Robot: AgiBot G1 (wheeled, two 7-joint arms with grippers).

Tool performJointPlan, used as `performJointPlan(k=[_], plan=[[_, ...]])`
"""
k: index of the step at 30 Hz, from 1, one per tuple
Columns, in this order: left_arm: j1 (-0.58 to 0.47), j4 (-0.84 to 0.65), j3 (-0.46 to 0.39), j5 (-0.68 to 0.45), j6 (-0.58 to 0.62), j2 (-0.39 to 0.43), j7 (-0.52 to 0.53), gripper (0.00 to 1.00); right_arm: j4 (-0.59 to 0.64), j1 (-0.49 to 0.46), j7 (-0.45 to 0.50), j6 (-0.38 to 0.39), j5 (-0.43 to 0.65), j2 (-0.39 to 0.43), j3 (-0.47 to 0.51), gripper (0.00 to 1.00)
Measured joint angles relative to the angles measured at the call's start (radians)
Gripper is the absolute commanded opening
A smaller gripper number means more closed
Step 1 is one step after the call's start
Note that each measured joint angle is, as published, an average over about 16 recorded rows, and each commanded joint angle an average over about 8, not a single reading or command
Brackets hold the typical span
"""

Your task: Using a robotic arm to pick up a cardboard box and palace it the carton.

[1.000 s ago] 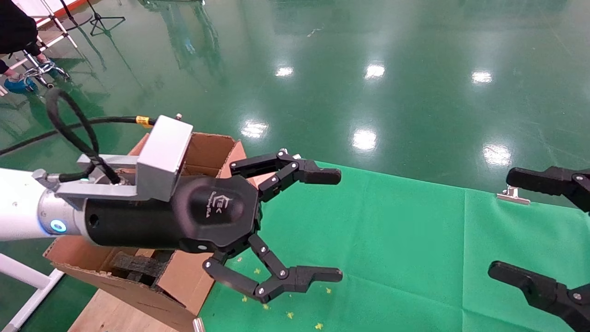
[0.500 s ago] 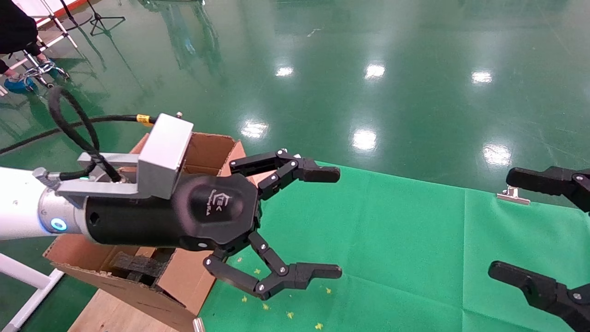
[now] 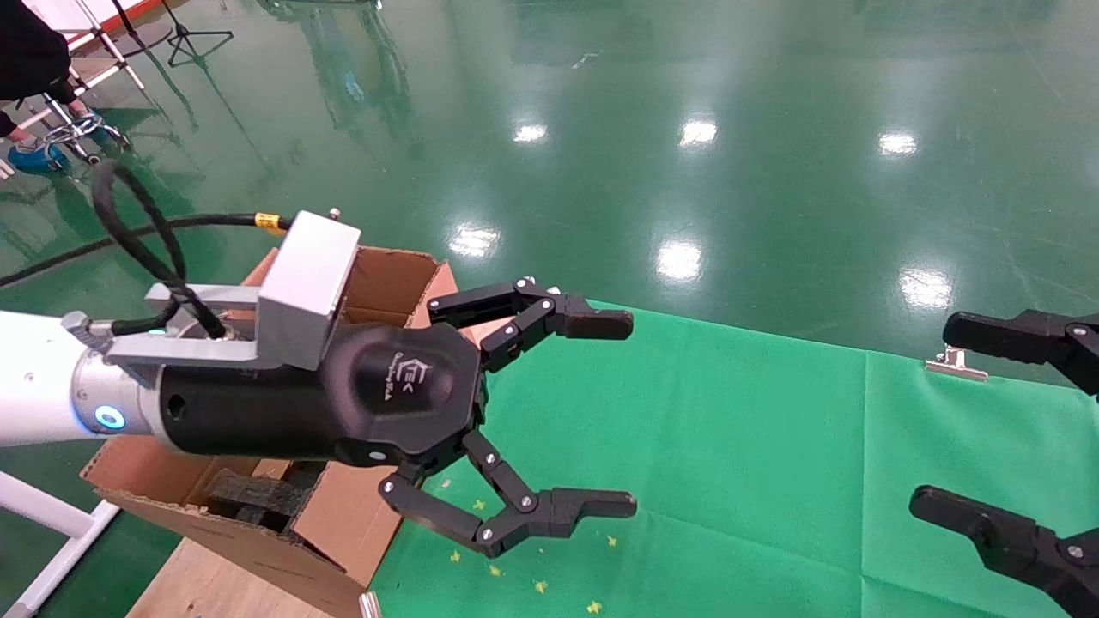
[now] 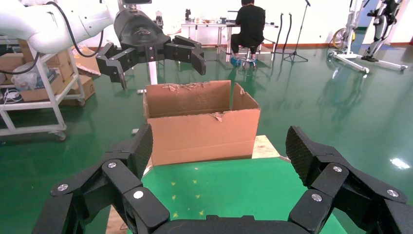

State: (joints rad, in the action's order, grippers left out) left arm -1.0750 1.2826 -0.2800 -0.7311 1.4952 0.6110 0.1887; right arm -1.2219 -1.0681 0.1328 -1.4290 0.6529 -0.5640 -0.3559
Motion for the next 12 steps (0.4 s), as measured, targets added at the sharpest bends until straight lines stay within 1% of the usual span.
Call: performJointPlan(k=[12], plan=[[-0.001,-0.001,0.000,-0.001,0.000,0.000,0.000,1.00,0.000,0.000,0.000,0.000,0.000,0.000,0.000,1.00]])
